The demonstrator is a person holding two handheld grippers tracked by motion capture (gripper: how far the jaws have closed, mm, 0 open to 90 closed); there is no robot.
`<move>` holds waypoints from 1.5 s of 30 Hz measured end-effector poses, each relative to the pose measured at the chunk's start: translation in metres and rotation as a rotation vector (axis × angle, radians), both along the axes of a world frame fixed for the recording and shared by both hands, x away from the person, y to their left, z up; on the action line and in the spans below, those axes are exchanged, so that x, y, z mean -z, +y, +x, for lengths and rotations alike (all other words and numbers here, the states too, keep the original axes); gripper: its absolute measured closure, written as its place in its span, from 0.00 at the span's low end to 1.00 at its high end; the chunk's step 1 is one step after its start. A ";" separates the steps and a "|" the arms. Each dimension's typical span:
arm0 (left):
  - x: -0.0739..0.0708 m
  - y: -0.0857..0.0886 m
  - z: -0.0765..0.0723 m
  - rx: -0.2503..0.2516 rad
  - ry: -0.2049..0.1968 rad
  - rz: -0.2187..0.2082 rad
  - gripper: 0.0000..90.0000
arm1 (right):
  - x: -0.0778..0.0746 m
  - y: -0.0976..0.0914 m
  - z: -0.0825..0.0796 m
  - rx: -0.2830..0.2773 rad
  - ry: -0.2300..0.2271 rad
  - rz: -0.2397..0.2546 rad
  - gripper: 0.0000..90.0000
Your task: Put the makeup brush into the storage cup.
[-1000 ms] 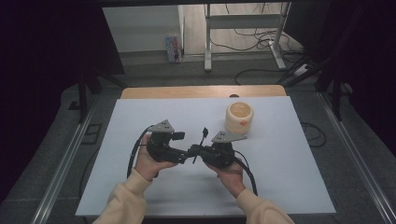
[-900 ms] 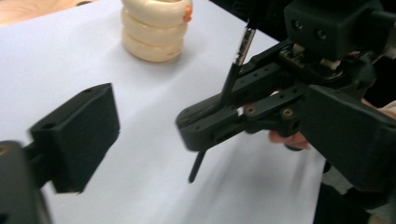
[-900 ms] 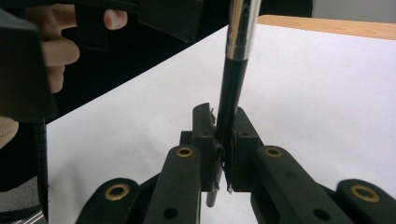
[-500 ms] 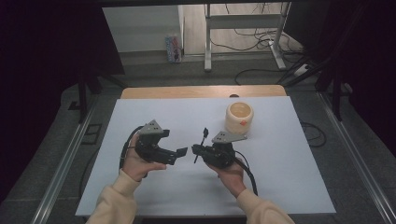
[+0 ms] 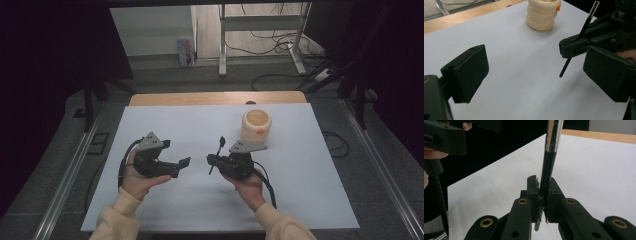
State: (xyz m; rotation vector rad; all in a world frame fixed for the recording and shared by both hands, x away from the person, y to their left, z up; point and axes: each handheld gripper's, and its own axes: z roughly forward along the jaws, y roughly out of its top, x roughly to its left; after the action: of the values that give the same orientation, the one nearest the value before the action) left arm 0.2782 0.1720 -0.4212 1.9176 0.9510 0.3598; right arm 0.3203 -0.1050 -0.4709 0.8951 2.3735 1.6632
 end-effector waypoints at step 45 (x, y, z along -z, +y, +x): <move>0.017 0.044 -0.038 -0.063 0.040 0.011 0.12 | -0.007 -0.012 0.001 0.011 -0.026 0.016 0.93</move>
State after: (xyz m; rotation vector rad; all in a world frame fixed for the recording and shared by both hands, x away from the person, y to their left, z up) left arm 0.2407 0.2163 -0.4384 1.9147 1.0394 0.3648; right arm 0.3210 -0.1165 -0.4637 0.8820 2.3376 1.6813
